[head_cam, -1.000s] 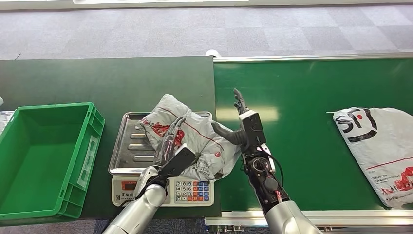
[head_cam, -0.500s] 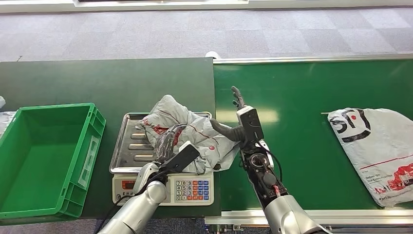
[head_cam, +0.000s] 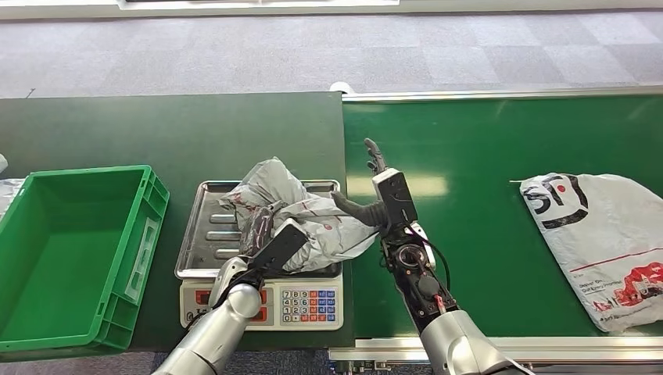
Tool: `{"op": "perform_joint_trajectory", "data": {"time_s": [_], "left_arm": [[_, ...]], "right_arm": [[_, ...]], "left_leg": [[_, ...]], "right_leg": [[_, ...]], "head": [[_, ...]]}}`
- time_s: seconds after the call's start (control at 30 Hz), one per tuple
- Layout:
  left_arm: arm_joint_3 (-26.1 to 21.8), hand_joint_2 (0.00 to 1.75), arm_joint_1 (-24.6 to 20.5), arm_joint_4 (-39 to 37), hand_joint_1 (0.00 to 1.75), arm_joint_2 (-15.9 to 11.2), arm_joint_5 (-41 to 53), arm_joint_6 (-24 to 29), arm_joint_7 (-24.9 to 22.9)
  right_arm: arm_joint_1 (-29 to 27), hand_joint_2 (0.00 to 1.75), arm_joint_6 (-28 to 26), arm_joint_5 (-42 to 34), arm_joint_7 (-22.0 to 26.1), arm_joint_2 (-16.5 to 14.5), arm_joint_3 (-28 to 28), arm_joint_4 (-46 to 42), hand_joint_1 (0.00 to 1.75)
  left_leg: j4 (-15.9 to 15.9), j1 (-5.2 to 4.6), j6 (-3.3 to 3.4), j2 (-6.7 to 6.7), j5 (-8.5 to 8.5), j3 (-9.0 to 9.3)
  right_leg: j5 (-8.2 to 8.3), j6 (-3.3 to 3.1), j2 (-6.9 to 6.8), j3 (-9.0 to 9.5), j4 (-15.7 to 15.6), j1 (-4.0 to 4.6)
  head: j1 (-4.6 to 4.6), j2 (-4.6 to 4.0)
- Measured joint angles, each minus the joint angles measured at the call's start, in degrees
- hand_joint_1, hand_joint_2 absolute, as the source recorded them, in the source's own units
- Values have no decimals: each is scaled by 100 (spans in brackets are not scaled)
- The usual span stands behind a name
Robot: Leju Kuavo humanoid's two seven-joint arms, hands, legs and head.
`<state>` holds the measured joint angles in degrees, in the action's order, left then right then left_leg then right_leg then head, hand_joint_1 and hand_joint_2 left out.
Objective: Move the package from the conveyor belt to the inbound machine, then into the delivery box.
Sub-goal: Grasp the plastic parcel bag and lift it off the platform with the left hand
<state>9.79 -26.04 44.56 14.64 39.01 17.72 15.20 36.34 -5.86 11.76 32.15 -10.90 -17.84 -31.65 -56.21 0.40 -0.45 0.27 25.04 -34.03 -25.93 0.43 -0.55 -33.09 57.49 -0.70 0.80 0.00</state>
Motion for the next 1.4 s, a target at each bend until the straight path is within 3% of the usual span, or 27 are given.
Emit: {"op": "perform_joint_trajectory", "data": {"time_s": [0.27, 0.7, 0.9, 1.07, 1.4], "left_arm": [[-14, 175, 22, 42, 175, 37, -92, 3, 87], [-17, 175, 283, 263, 175, 53, -663, 353, 822], [18, 175, 383, 439, 175, 57, -856, 779, 1148], [53, 175, 483, 777, 175, 57, -547, 1499, 1088], [116, 175, 566, 1096, 175, 57, -479, 1540, 1038]], "right_arm": [[-8, 175, -12, 26, -28, 8, 16, 0, 0], [-99, 175, -45, 63, -24, 8, 37, 0, 0], [-99, 175, -58, 61, 23, 8, 99, 0, 0], [-114, 175, -90, 60, 67, 15, 150, 0, 0], [-131, 175, -98, 61, 73, 16, 156, 0, 0]], "left_leg": [[-1, 0, 0, 0, 0, 0], [-1, 0, 0, 2, 0, -11], [-1, 0, 0, 2, 0, -18], [-1, 0, 0, 2, 0, -24], [-1, 0, 0, 3, 0, -33]], "right_leg": [[0, 0, -1, -2, 0, 0], [0, 0, 1, -16, 0, 0], [0, 0, 1, -22, 0, 0], [0, 0, 1, -28, 0, 0], [0, 0, 1, -38, 0, 0]], "head": [[0, 0], [1, 0], [1, 0], [1, 0], [1, 0]]}}
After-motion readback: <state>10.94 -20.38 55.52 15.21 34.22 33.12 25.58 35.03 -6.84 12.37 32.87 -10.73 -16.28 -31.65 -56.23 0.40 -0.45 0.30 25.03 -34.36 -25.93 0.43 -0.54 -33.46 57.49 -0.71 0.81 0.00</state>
